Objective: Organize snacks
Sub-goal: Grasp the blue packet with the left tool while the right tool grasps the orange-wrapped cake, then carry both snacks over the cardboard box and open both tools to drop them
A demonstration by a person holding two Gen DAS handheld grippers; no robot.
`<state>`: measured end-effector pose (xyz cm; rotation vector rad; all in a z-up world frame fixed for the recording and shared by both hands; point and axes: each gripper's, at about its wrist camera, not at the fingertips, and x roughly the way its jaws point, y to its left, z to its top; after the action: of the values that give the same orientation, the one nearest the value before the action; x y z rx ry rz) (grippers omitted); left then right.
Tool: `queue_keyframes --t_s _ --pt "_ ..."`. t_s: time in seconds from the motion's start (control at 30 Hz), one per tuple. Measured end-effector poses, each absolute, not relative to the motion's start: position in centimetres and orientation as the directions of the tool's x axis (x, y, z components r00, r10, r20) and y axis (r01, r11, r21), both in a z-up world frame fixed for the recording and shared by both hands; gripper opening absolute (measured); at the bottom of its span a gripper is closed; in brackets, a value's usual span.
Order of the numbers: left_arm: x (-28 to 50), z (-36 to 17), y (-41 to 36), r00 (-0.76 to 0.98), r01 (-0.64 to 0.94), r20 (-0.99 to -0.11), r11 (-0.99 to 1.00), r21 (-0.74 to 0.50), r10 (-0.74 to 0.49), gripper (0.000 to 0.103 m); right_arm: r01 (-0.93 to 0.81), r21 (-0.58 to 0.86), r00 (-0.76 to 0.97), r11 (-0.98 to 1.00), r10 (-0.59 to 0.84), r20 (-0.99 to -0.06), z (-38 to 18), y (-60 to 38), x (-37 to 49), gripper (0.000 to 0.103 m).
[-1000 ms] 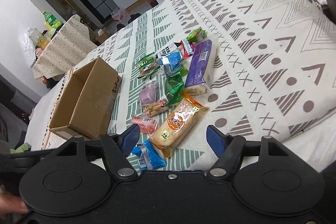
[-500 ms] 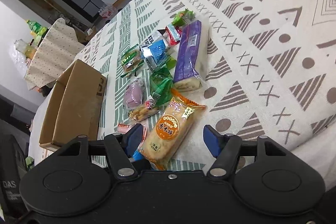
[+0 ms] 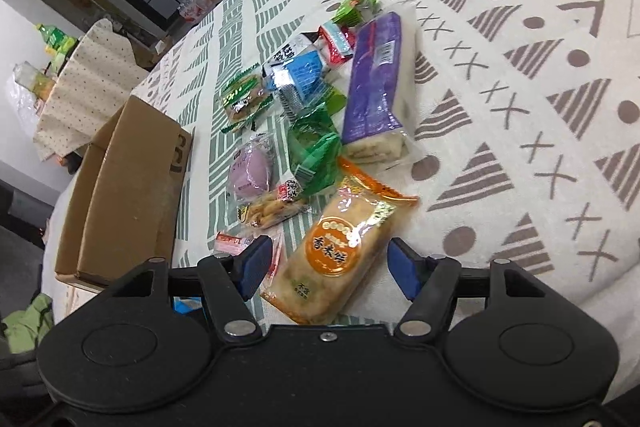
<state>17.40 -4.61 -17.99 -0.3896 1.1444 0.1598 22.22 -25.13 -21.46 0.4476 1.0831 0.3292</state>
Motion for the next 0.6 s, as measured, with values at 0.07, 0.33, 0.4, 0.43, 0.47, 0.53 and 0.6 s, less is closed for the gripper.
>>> queue_keyframes --t_s 0.07,0.33,0.4,0.43,0.47,0.53,0.6 --pt "17.2 -17.6 -4.1 0.419 -0.322 -0.906 0.923 -0.212 -0.062 0.028 -0.038 0.486 0.438 0.873 0.451 -0.777 -21.5 -24.8 22.2 0.064" --pt "16.9 -16.3 -2.6 0.448 -0.340 -0.893 0.919 -0.202 -0.030 0.028 -0.066 0.356 0.475 0.932 0.344 -0.810 -21.5 -22.9 22.1 0.045" --pt "16.8 -15.9 -2.2 0.456 -0.344 -0.889 0.915 -0.211 -0.034 0.028 -0.069 0.375 0.472 0.925 0.361 -0.804 -21.3 -23.3 21.9 0.040" --pt "16.8 -15.7 -2.1 0.462 -0.342 -0.886 0.915 -0.212 -0.032 0.028 -0.068 0.389 0.472 0.919 0.373 -0.799 -21.2 -23.5 21.7 0.039" --pt "16.7 -15.4 -1.9 0.469 -0.340 -0.883 0.916 -0.213 -0.031 0.028 -0.067 0.397 0.476 0.915 0.379 -0.794 -20.9 -23.7 21.5 0.038" --pt "16.5 -14.9 -1.7 0.483 -0.334 -0.875 0.916 -0.223 -0.037 0.028 -0.070 0.407 0.490 0.911 0.387 -0.781 -20.2 -23.9 21.0 0.036" --pt "16.4 -14.3 -1.6 0.499 -0.326 -0.866 0.916 -0.234 -0.044 0.028 -0.075 0.419 0.503 0.905 0.397 -0.767 -19.4 -24.0 20.5 0.036"
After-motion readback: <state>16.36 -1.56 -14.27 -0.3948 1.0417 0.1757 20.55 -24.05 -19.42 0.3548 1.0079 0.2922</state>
